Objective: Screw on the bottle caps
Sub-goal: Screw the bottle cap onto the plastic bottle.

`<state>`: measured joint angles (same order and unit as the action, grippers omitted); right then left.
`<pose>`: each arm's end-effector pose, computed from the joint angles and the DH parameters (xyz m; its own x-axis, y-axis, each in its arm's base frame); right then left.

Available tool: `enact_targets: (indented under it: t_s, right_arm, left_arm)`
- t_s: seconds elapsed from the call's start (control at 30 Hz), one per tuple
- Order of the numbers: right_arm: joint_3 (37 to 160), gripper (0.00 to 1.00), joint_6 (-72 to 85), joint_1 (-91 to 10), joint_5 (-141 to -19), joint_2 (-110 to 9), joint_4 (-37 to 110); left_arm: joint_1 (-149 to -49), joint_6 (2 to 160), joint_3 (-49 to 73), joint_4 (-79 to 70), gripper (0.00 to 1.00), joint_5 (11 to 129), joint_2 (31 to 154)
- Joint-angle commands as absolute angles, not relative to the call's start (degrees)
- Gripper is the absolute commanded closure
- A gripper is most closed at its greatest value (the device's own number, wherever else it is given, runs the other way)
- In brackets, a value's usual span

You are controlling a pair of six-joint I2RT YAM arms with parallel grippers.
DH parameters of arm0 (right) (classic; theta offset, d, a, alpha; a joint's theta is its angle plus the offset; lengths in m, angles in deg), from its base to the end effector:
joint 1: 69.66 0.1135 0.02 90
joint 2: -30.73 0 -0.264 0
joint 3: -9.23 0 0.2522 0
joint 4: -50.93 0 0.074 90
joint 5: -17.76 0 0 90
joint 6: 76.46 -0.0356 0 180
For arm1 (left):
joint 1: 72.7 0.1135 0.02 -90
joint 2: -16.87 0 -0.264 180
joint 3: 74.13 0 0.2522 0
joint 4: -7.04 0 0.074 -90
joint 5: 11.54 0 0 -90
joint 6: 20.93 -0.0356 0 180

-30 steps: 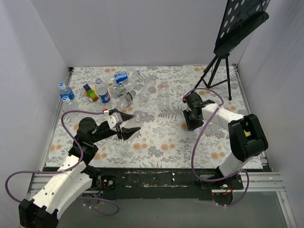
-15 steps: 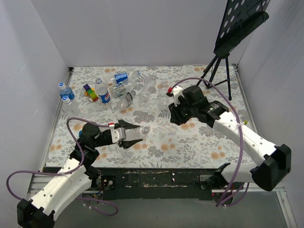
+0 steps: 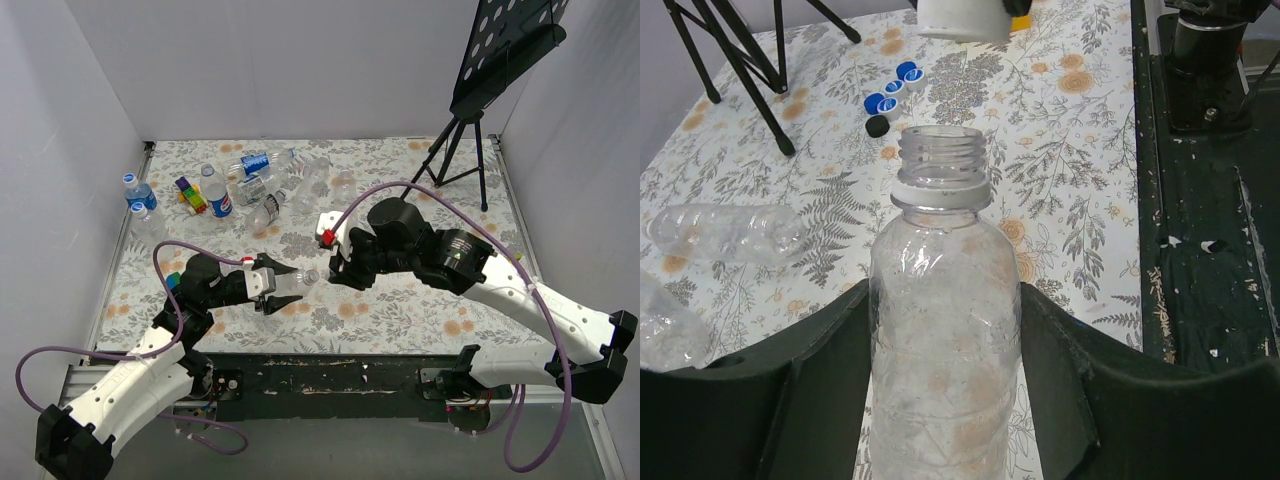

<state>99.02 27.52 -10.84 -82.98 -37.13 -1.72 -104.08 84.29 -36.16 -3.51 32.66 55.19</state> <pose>0.1228 0.2157 0.3966 -0.0335 -0.5139 -0.8572 -0.9600 0.2550 -0.1153 0.1251 -0.1062 0.2570 -0.4089 0.0350 -0.9119 0.8878 0.2465 -0.3886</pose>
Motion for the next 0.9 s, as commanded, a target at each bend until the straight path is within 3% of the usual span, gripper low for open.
enact_targets:
  t_s: [0.0,0.87]
  right_arm:
    - [102.3,0.85,33.0,-8.2,-83.7,-36.3,-0.6]
    - [100.9,0.86,39.9,-5.1,-87.3,-40.6,1.8]
  left_arm:
    - [-104.3,84.4,-34.2,-3.6,0.89,31.6,55.2]
    - [-104.9,87.0,-33.5,-2.9,0.93,26.1,56.6]
